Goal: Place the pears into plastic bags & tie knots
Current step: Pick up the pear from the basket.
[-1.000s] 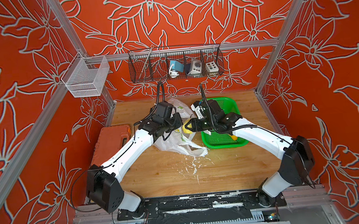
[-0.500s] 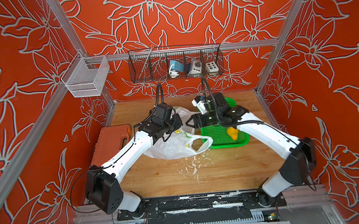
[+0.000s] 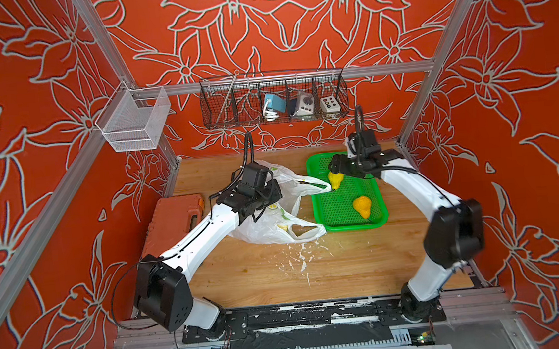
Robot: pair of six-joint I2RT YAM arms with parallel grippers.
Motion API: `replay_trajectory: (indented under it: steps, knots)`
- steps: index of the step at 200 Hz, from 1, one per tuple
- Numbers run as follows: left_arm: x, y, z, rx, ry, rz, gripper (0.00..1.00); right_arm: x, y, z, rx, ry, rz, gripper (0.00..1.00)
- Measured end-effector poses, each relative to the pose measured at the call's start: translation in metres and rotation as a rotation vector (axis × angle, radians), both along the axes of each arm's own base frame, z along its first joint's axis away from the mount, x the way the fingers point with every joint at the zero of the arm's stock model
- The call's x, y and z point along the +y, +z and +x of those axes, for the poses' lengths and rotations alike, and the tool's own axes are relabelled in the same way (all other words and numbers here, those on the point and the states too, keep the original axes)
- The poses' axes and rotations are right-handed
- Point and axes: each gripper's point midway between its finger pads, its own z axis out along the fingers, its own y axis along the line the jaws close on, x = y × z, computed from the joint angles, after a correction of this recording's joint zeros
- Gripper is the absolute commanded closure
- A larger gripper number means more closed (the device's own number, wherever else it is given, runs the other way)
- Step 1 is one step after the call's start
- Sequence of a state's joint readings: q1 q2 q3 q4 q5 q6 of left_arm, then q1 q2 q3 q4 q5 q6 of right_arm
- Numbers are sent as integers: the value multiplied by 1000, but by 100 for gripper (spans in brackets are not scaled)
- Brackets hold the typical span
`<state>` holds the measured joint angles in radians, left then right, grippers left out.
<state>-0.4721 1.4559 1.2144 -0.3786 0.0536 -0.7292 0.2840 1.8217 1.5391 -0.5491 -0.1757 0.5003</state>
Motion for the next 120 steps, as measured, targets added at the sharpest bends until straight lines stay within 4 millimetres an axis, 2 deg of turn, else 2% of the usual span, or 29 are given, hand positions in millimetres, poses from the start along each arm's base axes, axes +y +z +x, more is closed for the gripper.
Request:
replay_trajectory:
  steps: [3,15,29,42,86,101,120]
  knots:
    - [0,-1,0,1,0,1,100,0,-15,4,30,-1,-18,20]
    - [1,-2,-1,4,0,4,100,-4,-56,13,109,-8,-82,20]
    - [2,-5,-2,8,0,6,100,-8,-84,20,164,-9,-134,20]
    - [3,-8,-4,12,2,9,100,-10,-91,29,175,-11,-162,20]
    - [5,-11,-8,16,3,11,100,-7,-82,63,113,-18,-190,21]
    - [5,-10,-9,13,3,10,100,-8,-90,70,116,-20,-200,23]
    - [6,-9,-9,11,4,9,100,-8,-110,71,149,-12,-218,29]
